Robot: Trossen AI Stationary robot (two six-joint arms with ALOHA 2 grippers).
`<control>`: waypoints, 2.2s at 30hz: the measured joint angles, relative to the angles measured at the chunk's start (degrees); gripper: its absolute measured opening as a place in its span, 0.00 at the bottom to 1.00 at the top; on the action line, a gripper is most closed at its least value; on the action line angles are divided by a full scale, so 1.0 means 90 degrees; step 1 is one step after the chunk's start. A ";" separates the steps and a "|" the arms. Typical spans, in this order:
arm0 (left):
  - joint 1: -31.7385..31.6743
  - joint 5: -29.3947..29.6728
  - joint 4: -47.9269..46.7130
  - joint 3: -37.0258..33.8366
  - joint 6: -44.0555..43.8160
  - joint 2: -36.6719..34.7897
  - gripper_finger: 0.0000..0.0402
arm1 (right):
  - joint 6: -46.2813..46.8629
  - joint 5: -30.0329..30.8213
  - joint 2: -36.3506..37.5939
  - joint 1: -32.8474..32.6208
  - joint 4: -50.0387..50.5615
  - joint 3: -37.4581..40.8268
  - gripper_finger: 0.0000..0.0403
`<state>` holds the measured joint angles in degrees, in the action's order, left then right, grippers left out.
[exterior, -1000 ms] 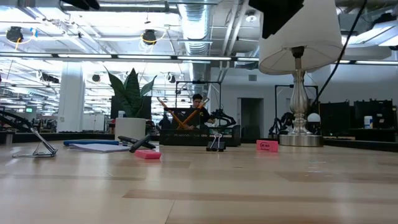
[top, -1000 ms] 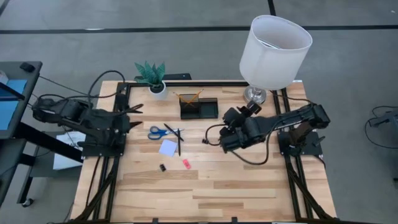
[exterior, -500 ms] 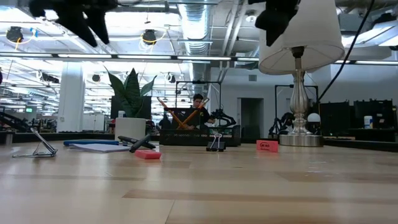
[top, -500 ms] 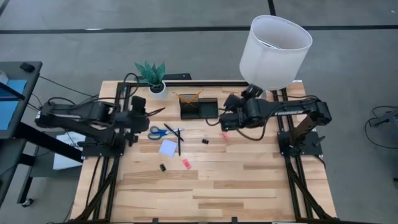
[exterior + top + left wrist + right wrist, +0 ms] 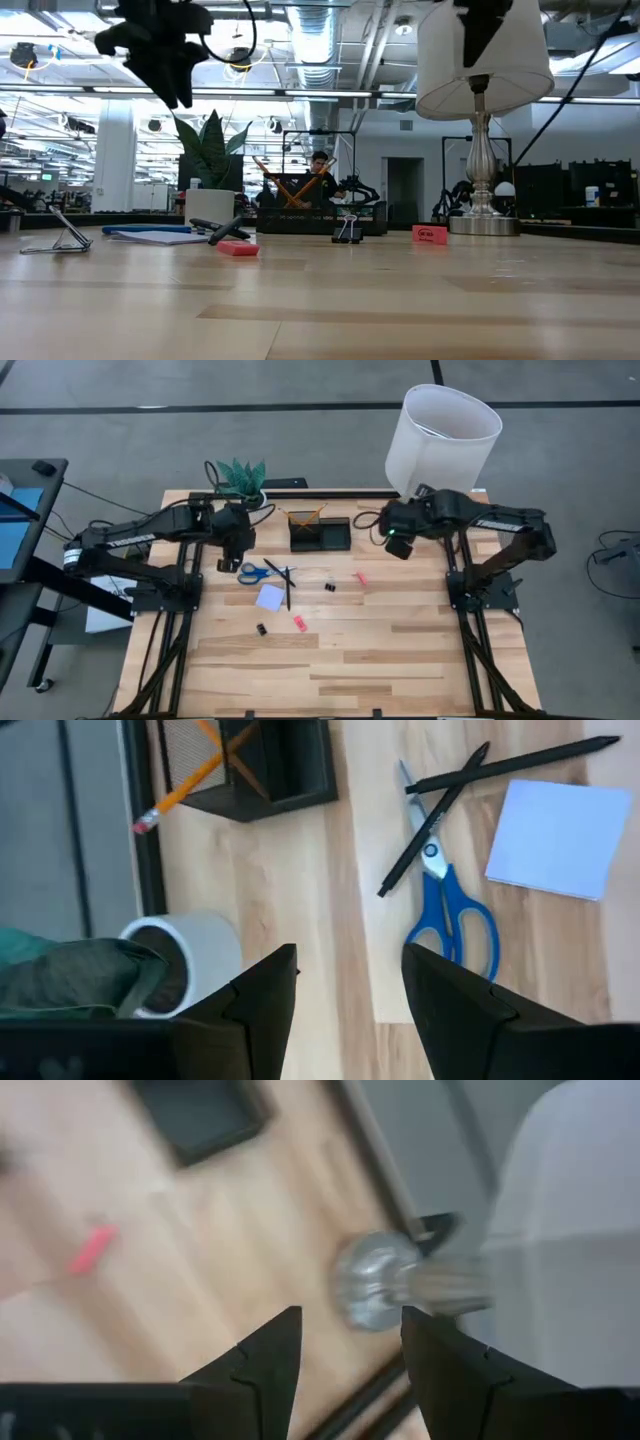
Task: Pick and place office supplies into organizer
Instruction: Put the top black ball pen into the desk organizer
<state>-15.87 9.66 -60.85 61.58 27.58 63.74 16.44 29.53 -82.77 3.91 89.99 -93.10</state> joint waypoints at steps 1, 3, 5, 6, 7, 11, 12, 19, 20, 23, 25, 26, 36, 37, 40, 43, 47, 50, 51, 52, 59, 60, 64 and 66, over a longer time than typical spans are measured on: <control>-0.0061 -0.0115 0.0006 0.0000 0.0037 0.0020 0.44 | -0.0001 -0.0210 0.0107 0.0000 -0.0001 0.0000 0.41; -0.0169 -0.0307 0.0035 0.0000 0.0159 0.0025 0.44 | 0.0001 -0.0456 0.0330 -0.0042 0.0000 0.0003 0.40; -0.0224 -0.0438 0.0132 0.0000 0.0288 0.0018 0.44 | 0.0001 -0.0501 0.0591 -0.0113 -0.0004 0.0100 0.40; -0.0246 -0.0470 0.0160 0.0000 0.0331 0.0020 0.44 | 0.0002 -0.0505 0.0726 -0.0161 0.0005 0.0173 0.40; -0.0279 -0.0500 0.0178 0.0000 0.0353 0.0020 0.44 | 0.0022 -0.0507 0.0865 -0.0202 -0.0005 0.0257 0.40; -0.0332 -0.0719 0.0225 0.0002 0.0353 0.0145 0.44 | 0.0426 -0.0448 0.1394 -0.0340 -0.0148 0.0670 0.39; -0.0333 -0.0783 0.0226 0.0002 0.0353 0.0226 0.44 | 0.0517 -0.0446 0.1530 -0.0368 -0.0181 0.0814 0.39; -0.0304 -0.0877 0.0134 0.0002 0.0628 0.1140 0.44 | 0.0917 -0.0440 0.2119 -0.0636 -0.0746 0.1864 0.40; -0.0304 -0.0878 0.0085 0.0002 0.0699 0.1287 0.44 | 0.0963 -0.0440 0.2141 -0.0676 -0.0790 0.1996 0.40; -0.0304 -0.0749 0.0042 0.0002 0.0936 0.1688 0.44 | 0.1006 -0.0419 0.2140 -0.0779 -0.0994 0.2329 0.41; -0.0304 -0.0535 0.0042 0.0002 0.1078 0.1893 0.44 | 0.1004 -0.0341 0.2091 -0.0850 -0.1121 0.2523 0.42; -0.0304 -0.0438 0.0042 0.0002 0.1137 0.1986 0.44 | 0.1006 -0.0257 0.2070 -0.0890 -0.1195 0.2615 0.42; -0.0302 -0.0256 0.0409 0.0002 0.1482 0.2319 0.44 | 0.1002 -0.0083 0.1841 -0.0975 -0.1402 0.3126 0.43; -0.0302 -0.0256 0.0537 0.0002 0.1520 0.2339 0.44 | 0.1002 -0.0079 0.1831 -0.0975 -0.1450 0.3121 0.43; -0.0302 -0.0186 0.0673 0.0002 0.1662 0.2341 0.44 | 0.1002 -0.0096 0.1767 -0.0975 -0.1510 0.3114 0.42; -0.0302 -0.0156 0.0716 0.0002 0.1723 0.2340 0.44 | 0.1004 -0.0103 0.1776 -0.0975 -0.1536 0.3109 0.43; -0.0293 -0.0196 0.0713 0.0002 0.1771 0.2411 0.44 | 0.1004 -0.0103 0.1764 -0.0975 -0.1553 0.3111 0.44; -0.0265 -0.0135 0.0735 0.0007 0.1807 0.2598 0.44 | 0.1004 -0.0104 0.1761 -0.0975 -0.1566 0.3111 0.44; -0.0260 -0.0078 0.0744 0.0004 0.1809 0.2670 0.44 | 0.1004 -0.0103 0.1761 -0.0975 -0.1576 0.3111 0.43; -0.0258 0.0012 0.0729 0.0002 0.1821 0.2754 0.44 | 0.1004 -0.0104 0.1761 -0.0975 -0.1579 0.3111 0.43; -0.0256 0.0076 0.0719 0.0005 0.1893 0.2959 0.44 | 0.1006 -0.0105 0.1761 -0.0975 -0.1624 0.3109 0.43; -0.0255 0.0075 0.0737 0.0005 0.1891 0.2975 0.44 | 0.1006 -0.0104 0.1761 -0.0975 -0.1631 0.3109 0.43; -0.0254 -0.0020 0.0756 0.0002 0.1888 0.3049 0.44 | 0.1006 -0.0105 0.1761 -0.0975 -0.1634 0.3109 0.43; -0.0240 -0.0052 0.0802 0.0002 0.1886 0.3044 0.44 | 0.1004 -0.0108 0.1761 -0.0975 -0.1648 0.3109 0.43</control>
<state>-18.03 9.19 -53.63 61.60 44.56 91.13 25.47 28.56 -66.92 -4.86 75.16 -65.12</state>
